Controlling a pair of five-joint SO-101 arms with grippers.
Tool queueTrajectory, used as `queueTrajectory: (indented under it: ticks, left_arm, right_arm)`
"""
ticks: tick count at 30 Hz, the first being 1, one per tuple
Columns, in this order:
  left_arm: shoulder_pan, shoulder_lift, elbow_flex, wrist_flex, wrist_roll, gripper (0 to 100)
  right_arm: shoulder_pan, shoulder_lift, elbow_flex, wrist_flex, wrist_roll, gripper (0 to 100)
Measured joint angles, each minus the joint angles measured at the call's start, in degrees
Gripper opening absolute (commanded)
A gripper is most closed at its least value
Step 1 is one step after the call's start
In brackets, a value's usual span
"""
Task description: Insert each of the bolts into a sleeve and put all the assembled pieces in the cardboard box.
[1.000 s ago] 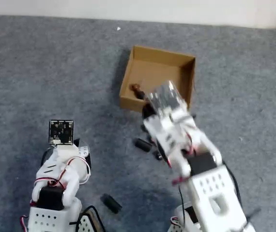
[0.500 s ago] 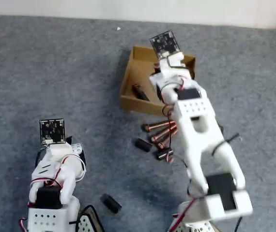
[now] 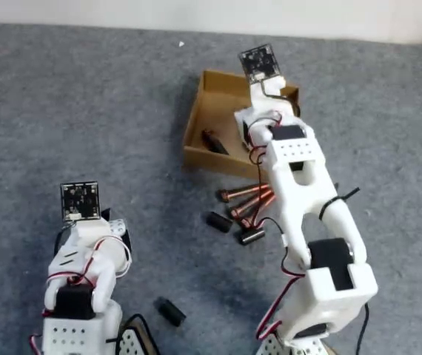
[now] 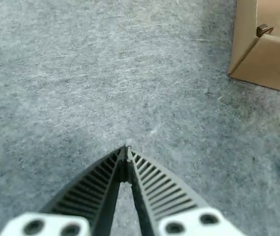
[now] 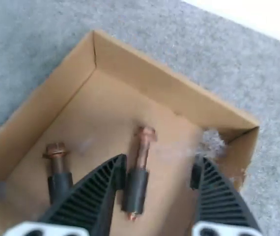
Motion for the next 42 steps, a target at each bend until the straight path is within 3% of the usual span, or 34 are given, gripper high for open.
queueTrajectory:
  ticks: [17,25,33,42]
  left_arm:
    - [0.00,0.00,0.00,-0.18,0.00,0]
    - [0.00,0.00,0.00,-0.18,0.00,0]
    - [0.00,0.00,0.00,-0.18,0.00,0]
    - [0.00,0.00,0.00,-0.18,0.00,0]
  right_arm:
    - [0.09,-20.48,-0.88,41.05,-0.09,20.6]
    - [-0.53,-21.10,-0.88,58.99,12.04,20.6]
    - [-7.21,-21.45,8.79,60.66,25.41,20.6]
    - [-10.90,-21.45,25.41,46.07,37.19,20.6]
